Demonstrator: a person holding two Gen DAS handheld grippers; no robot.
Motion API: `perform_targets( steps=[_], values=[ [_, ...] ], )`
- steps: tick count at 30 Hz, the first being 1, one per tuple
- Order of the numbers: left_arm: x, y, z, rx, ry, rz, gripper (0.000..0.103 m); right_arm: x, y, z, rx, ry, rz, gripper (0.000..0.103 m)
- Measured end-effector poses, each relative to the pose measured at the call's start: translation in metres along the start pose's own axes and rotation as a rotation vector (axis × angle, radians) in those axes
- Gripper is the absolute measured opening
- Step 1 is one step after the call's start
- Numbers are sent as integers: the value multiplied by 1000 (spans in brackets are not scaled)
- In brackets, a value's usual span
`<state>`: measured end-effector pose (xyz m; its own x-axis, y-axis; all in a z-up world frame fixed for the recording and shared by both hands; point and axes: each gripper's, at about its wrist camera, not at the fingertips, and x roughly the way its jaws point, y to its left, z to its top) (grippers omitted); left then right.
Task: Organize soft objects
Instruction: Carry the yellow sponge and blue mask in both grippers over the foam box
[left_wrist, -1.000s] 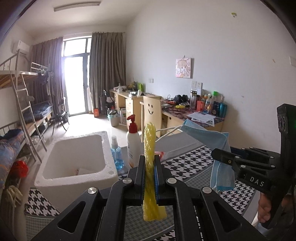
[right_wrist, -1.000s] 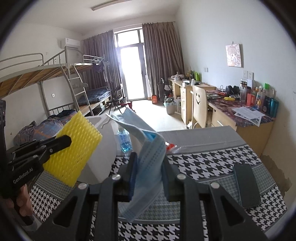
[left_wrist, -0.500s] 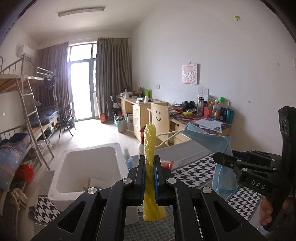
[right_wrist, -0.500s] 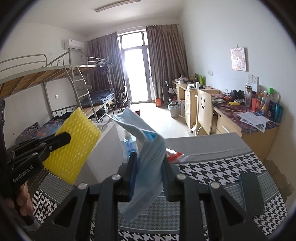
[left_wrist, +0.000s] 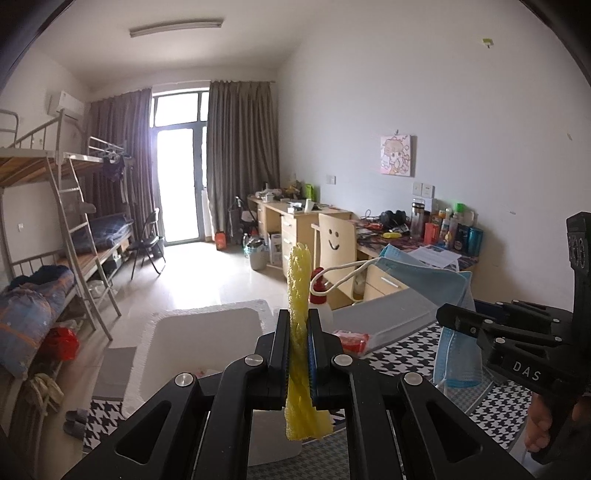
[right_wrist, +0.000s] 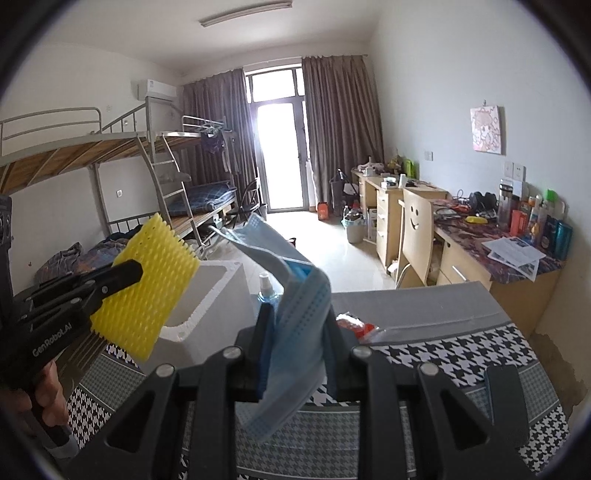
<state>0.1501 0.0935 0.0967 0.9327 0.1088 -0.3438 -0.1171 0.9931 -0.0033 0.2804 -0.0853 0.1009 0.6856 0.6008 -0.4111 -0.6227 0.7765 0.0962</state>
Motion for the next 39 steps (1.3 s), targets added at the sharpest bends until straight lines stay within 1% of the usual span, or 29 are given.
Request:
perform_targets(
  steps=[4,14,29,34,39],
  values=[
    [0,4,4,1,-8,18,8,4,2,6,2,7,29,29],
    [5,22,8,-25,-13,91,8,17,17,18,-34,13,45,29],
    [16,47,5,-57,9,180,8,38,38,28,-75,42,82,29],
    [24,55,2,-77,34,195,8,44,47,31,-94,49,96,29],
    [31,63,-2,-98,58,189,9,55,54,34,-101,70,108,29]
  ],
)
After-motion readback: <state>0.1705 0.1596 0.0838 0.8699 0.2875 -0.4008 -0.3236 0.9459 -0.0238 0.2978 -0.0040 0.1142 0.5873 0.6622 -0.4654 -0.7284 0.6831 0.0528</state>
